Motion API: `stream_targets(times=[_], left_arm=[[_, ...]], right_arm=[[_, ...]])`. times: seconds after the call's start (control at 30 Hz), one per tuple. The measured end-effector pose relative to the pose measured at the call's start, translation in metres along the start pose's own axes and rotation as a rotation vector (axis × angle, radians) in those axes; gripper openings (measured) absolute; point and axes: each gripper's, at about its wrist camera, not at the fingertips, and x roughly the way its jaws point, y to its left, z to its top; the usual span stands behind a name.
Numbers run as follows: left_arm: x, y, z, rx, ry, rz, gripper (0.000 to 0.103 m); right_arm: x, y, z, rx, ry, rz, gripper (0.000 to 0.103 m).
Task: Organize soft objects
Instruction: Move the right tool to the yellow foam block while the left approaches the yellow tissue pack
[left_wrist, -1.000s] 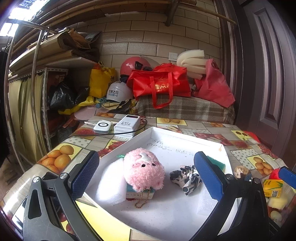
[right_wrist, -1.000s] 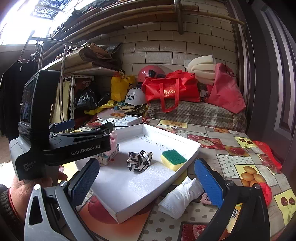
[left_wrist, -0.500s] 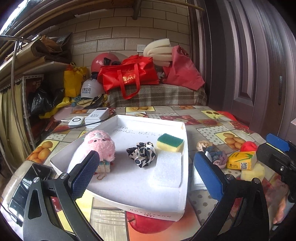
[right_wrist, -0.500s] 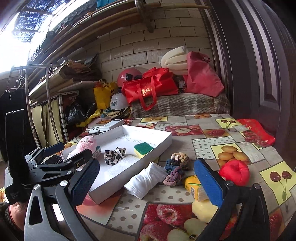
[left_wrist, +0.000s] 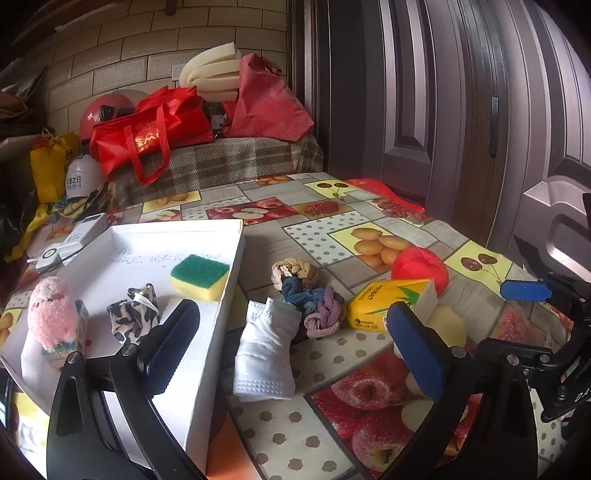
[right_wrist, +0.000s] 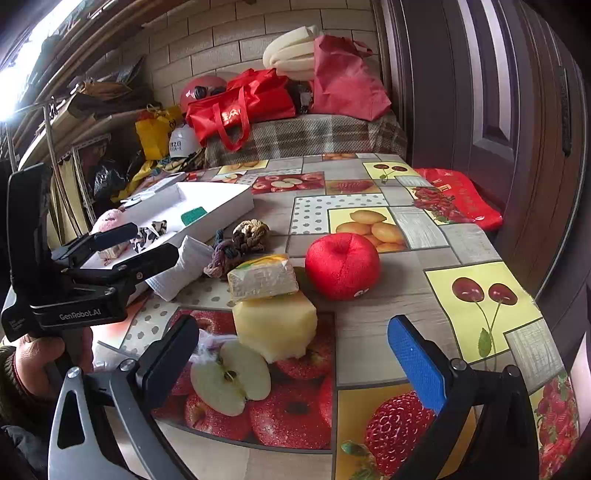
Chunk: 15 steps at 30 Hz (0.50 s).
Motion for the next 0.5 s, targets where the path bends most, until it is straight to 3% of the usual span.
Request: stream_targets(times=[0.1,0.17,0.23,0.37,0.5], left_arm=[[-0.015,0.006,-0.003,-0.041,-0.051,0.030,0.102],[-0.021,0.014,-0.006,-0.080,-0.044,0.032,0.102],[-0.026,0.019,-0.009,-0.106,-0.044,0.027,0.103],[-0.018,0.014,-0.008,-0.089,-0.010,0.019,0.103],[0.007,-0.004,0.000,-0.083,0.032,-0.072,0.102]], right_arm=[[0.030,0.007,0.005,-0.042,0.073,0.000,0.100],[0.054,0.012,0.008,-0.070,0.148,0.001,0.087],[0.074,0.016,0.010,-0.066,0.223,0.034,0.066],[0.069,0.018,0.007,-0.087,0.211,0.054,0.061],[0.042,-0.001,-0.004,-0.042,0.201,0.046,0.061]])
